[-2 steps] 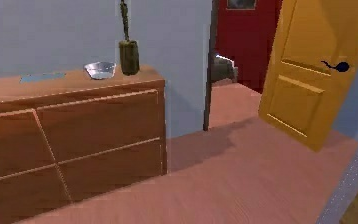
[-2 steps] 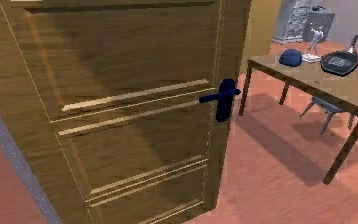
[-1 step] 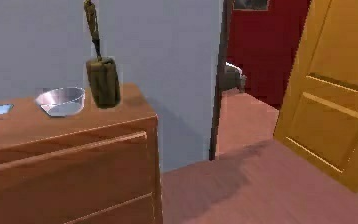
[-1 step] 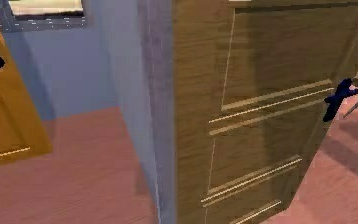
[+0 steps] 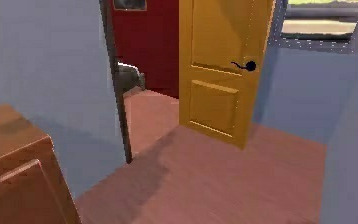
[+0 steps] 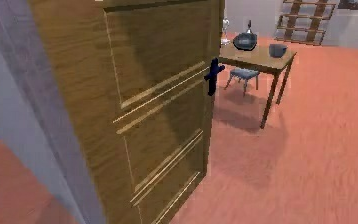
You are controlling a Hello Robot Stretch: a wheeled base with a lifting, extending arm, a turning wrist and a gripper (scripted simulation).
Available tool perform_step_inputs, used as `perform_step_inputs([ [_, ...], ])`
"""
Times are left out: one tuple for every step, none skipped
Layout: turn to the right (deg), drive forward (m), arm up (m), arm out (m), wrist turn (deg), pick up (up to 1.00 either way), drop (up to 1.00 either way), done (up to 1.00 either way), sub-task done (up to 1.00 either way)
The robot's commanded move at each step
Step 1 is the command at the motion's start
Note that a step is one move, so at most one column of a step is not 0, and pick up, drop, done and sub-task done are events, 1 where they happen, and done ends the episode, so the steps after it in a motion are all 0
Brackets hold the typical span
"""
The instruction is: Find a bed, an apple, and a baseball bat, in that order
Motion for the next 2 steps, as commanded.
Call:
perform_step_inputs([
  [0.0,1.0,0.0,0.0,0.0,0.0,0.0,0.0,0.0],
  [6.0,0.0,0.0,0.0,0.0,0.0,0.0,0.0,0.0],
])
